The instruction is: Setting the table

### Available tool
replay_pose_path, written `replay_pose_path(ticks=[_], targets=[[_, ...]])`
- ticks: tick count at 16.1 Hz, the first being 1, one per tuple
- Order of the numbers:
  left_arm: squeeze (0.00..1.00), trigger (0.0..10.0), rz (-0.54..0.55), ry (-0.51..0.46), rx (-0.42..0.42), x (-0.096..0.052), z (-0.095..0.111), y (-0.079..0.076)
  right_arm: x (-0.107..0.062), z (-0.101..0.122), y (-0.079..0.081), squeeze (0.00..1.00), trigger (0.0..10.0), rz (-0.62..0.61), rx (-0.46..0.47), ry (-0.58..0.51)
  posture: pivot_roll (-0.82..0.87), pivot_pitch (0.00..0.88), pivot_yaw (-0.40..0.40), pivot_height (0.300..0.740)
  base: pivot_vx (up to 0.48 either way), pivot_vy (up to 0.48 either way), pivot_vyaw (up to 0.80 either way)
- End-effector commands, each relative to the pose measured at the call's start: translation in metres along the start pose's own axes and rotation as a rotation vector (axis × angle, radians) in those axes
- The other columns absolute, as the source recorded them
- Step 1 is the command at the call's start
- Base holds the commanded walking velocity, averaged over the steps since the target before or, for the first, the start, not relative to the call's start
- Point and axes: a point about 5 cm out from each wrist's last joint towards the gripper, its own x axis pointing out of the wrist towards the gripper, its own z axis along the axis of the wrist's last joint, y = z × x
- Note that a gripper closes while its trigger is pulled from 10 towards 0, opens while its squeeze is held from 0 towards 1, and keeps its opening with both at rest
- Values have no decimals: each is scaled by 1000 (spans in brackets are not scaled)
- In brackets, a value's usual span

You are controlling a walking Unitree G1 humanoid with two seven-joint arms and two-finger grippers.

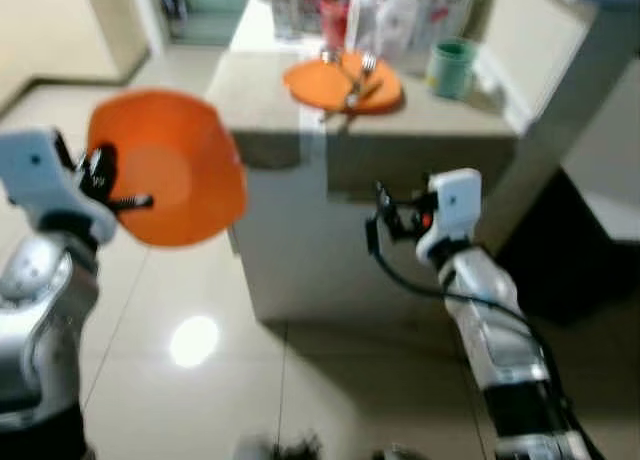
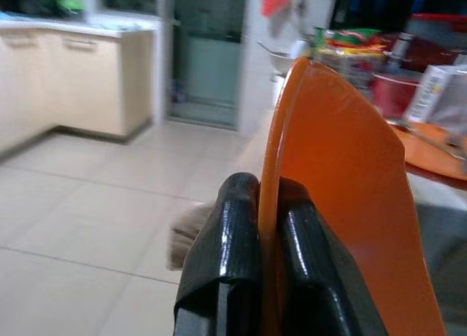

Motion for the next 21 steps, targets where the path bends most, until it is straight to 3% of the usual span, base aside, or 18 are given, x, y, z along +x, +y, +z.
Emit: replay_pose_path(ticks=[1,4,7,9,11,13,14,16,18,21], targets=[[0,0,-4,8,8,-6,-6,-1,1,0,1,0,10000,14,0,2,-19,73,-14,740,0,0,0],[0,0,14,67,8,-16,-24,0,0,-3,2,0,10000,20,-3,10,-14,70,-8,740,0,0,0],[0,0,3,129,-36,-29,-53,-10,0,-12,7,0,10000,42,-8,42,-15,58,6,740,0,0,0],[0,0,74,179,-210,-41,-81,-20,-4,-22,0,0,10000,5,31,57,-18,60,6,740,0,0,0],[0,0,99,181,-286,-34,-91,-29,-4,-25,-2,0,10000,-18,63,48,-20,57,6,740,0,0,0],[0,0,90,206,-286,-37,-98,-34,-6,-22,1,0,10000,0,61,27,-40,37,7,740,0,0,0],[0,0,115,222,-196,-54,-101,-10,-8,-13,-7,0,10000,-8,28,4,-58,38,9,740,0,0,0],[0,0,147,252,-157,-71,-104,4,-16,-12,-18,0,10000,-26,-6,16,-57,43,2,740,0,0,0],[0,0,133,279,-158,-88,-103,-2,-32,-13,-24,0,10000,-11,-38,41,-56,56,-8,740,0,0,0],[0,0,100,260,-152,-80,-102,-12,-33,-18,-17,0,10000,17,-20,63,-49,75,-9,740,0,0,0]])
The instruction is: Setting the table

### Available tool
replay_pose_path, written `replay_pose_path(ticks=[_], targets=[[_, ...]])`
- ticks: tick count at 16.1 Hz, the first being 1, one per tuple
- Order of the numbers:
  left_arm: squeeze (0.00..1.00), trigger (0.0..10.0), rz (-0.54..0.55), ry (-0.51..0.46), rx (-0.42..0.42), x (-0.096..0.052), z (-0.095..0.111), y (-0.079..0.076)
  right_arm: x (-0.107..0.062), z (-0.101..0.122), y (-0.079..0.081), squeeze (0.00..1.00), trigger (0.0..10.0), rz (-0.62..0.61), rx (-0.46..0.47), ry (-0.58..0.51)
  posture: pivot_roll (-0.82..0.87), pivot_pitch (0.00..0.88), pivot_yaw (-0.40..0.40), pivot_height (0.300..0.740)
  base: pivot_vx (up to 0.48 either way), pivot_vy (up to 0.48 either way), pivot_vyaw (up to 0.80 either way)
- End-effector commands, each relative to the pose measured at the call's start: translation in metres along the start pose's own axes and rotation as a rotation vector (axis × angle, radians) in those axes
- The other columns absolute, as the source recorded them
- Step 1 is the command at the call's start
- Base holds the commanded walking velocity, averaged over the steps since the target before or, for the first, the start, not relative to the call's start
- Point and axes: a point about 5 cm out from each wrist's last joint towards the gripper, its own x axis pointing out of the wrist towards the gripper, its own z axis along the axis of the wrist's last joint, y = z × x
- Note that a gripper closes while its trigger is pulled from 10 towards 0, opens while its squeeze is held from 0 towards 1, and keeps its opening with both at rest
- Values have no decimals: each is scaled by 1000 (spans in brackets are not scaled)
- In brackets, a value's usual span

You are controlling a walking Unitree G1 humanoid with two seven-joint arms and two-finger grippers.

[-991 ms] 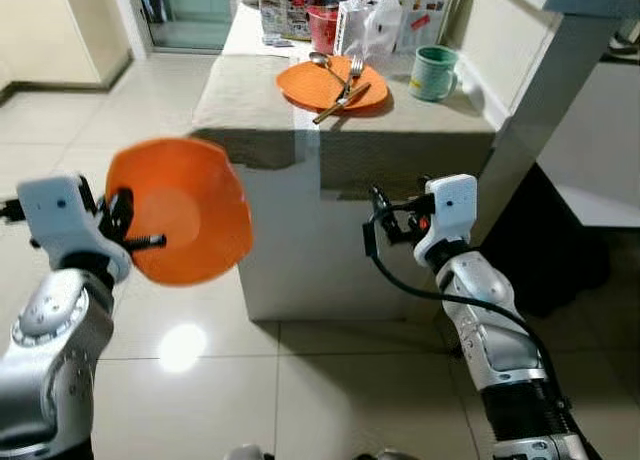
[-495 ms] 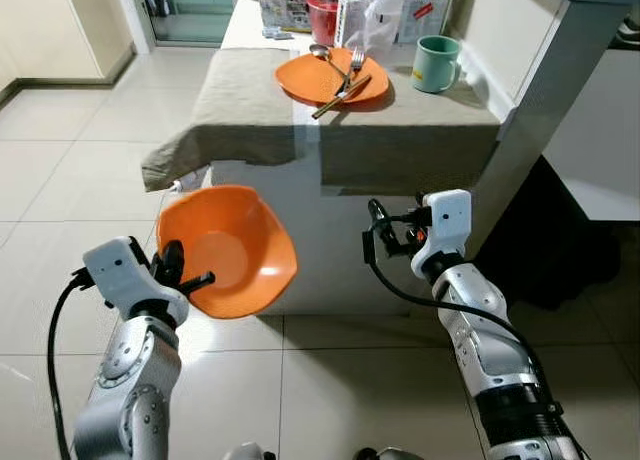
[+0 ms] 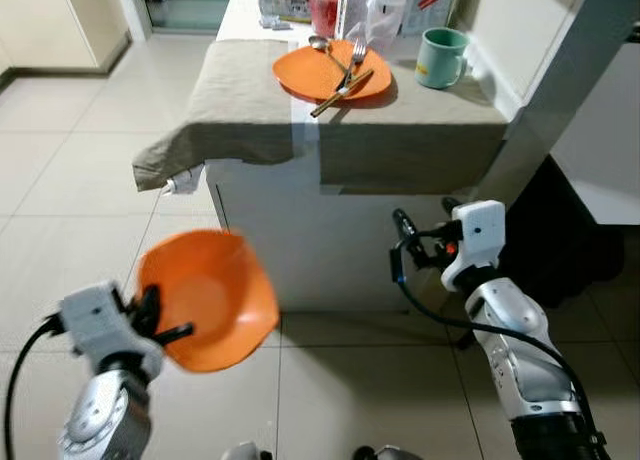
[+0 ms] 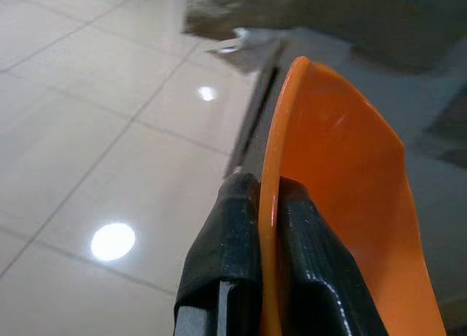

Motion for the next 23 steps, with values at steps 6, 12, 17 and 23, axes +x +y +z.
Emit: replay_pose_path(ticks=[6,12,17,23], targets=[[0,0,-54,-93,34,2,17,-13,-16,-26,8,0,10000,46,-42,124,-39,71,-12,740,0,0,0],[0,0,-57,-111,58,5,18,-16,-16,-4,2,0,10000,17,-129,-36,-43,68,-13,740,0,0,0],[0,0,-81,-152,39,4,27,-23,-17,2,-11,0,10000,-141,-52,-102,-43,65,4,740,0,0,0],[0,0,-113,-177,72,13,33,-32,-11,-2,7,0,10000,-67,-69,-91,-44,65,7,740,0,-282,0]])
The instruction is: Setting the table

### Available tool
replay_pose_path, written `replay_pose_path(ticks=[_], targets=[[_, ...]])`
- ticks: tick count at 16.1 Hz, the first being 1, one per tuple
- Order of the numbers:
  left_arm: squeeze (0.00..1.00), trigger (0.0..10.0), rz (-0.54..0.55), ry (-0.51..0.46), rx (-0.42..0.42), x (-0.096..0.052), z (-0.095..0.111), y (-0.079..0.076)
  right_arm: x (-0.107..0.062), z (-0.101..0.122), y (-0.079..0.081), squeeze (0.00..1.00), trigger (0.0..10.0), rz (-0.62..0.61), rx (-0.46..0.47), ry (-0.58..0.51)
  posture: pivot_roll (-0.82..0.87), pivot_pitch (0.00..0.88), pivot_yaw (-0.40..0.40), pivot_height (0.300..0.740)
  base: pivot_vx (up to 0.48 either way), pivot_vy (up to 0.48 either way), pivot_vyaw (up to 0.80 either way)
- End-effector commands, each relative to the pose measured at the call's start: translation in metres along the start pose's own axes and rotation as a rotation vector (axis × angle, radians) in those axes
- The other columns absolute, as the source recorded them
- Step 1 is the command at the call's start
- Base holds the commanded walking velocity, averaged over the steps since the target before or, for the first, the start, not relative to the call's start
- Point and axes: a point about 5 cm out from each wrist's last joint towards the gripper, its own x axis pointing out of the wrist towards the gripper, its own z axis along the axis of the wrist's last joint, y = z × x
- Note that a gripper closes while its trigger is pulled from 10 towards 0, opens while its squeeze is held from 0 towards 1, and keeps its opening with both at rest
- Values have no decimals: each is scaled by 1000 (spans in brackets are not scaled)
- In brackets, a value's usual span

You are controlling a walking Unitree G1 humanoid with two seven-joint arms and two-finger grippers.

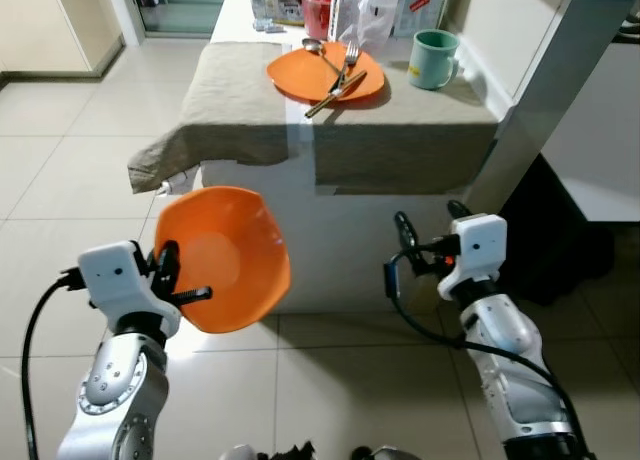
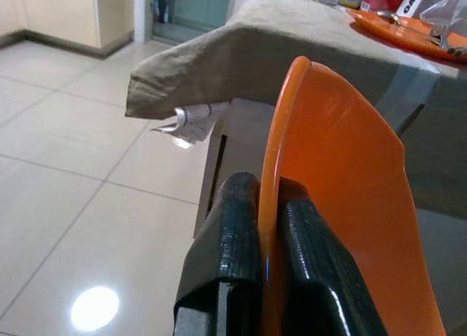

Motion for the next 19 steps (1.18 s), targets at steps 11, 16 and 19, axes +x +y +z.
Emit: replay_pose_path(ticks=[11,16,19], targets=[[0,0,-52,-38,12,9,6,-20,9,8,-5,0,10000,271,-44,35,-46,61,-5,740,24,-452,0],[0,0,-47,-28,37,18,6,-26,14,11,-10,0,10000,279,-55,32,-52,63,-3,740,299,-373,0],[0,0,-53,-13,50,23,3,-28,12,9,-6,0,10000,289,-48,39,-60,63,1,740,363,-311,0]])
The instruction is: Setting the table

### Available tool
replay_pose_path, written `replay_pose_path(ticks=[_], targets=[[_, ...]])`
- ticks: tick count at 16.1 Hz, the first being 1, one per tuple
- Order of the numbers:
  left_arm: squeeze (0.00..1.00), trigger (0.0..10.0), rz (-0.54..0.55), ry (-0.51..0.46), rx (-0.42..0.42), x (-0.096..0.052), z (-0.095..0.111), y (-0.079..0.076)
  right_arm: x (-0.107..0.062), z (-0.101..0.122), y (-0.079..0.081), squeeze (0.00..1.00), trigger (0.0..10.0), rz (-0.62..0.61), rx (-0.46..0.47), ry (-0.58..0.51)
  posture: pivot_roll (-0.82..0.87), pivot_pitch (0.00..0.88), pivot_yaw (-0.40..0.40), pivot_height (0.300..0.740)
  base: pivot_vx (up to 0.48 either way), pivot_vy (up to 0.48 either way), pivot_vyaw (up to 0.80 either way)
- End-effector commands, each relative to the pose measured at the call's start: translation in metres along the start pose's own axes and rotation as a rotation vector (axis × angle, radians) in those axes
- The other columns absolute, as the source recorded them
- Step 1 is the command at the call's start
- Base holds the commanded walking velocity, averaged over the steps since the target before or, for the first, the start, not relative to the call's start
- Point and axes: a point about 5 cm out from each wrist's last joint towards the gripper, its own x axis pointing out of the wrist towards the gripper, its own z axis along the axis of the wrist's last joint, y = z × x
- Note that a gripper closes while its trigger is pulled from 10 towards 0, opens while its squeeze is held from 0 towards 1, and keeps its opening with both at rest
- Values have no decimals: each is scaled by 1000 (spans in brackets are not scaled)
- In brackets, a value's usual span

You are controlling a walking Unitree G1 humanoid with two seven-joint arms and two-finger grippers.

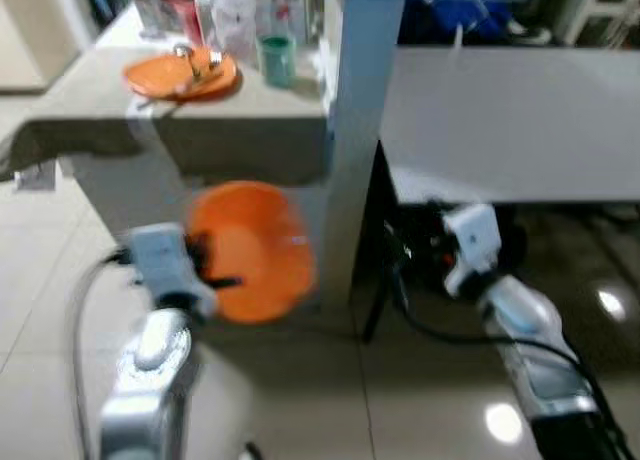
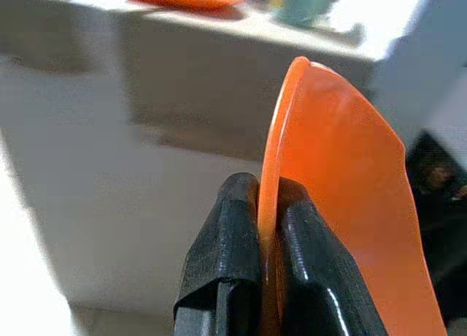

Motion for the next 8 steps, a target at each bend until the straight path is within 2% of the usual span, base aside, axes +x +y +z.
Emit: replay_pose_path(ticks=[1,5,8], targets=[[0,0,30,-35,22,1,8,8,5,6,6,0,10000,23,5,-25,-60,63,2,740,364,-311,0],[0,0,18,-28,41,4,6,5,1,1,8,0,10000,31,14,-9,-69,58,7,740,346,-329,0],[0,0,0,-62,52,3,13,0,0,0,8,0,10000,30,13,-4,-66,57,8,740,320,-355,0]])
